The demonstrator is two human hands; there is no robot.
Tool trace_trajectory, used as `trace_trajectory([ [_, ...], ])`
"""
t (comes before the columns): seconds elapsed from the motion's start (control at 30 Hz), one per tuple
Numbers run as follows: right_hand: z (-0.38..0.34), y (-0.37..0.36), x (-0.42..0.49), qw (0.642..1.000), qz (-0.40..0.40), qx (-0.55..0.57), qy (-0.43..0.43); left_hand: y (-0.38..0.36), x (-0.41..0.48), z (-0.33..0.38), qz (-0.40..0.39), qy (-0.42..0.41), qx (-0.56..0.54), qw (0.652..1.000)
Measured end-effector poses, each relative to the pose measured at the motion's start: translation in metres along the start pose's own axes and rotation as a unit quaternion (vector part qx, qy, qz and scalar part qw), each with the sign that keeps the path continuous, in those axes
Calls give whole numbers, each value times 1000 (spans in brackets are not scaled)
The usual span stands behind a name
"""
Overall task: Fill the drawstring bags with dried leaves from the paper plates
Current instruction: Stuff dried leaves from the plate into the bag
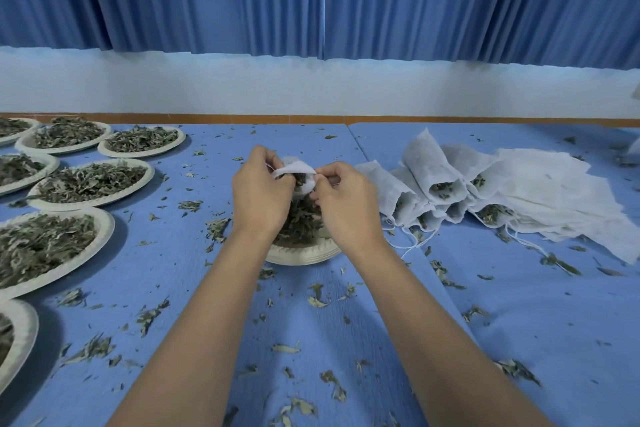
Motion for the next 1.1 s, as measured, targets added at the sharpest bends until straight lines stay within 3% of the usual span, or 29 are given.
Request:
trace_trajectory([
  [0.13, 1, 1, 3, 997, 5, 59, -43, 4, 1, -5, -169, 115, -129, 970],
  [0.23, 3, 2, 5, 991, -6, 108, -83, 11, -1, -4, -231, 24, -64, 971],
  [0.3, 3, 2, 6, 986, -14, 132, -98, 13, -3, -4, -213, -47, -20, 976],
  [0.53, 5, 2, 8, 980, -21, 155, -127, 16, -6, -2, -150, -134, -15, 980],
  [0.63, 7, 3, 9, 992, -11, 86, -89, 18, -5, -3, -139, -119, -27, 983],
  [0.83, 2, 1, 1, 999, -30, -4, 24, 14, -2, -3, -48, -55, 2, 997],
  [1.1, -1, -3, -3, 988, -98, -10, 118, 13, 5, -2, 90, -27, 109, 990],
])
Point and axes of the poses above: each hand's wrist, its own x-axis towards the middle knuckle, its own y-axis out of the back of the hand, z = x × y, the point moved 2 cm from there along x, towards the middle knuckle, and after that the axes turned 13 degrees about z, right-handed, at the moved point
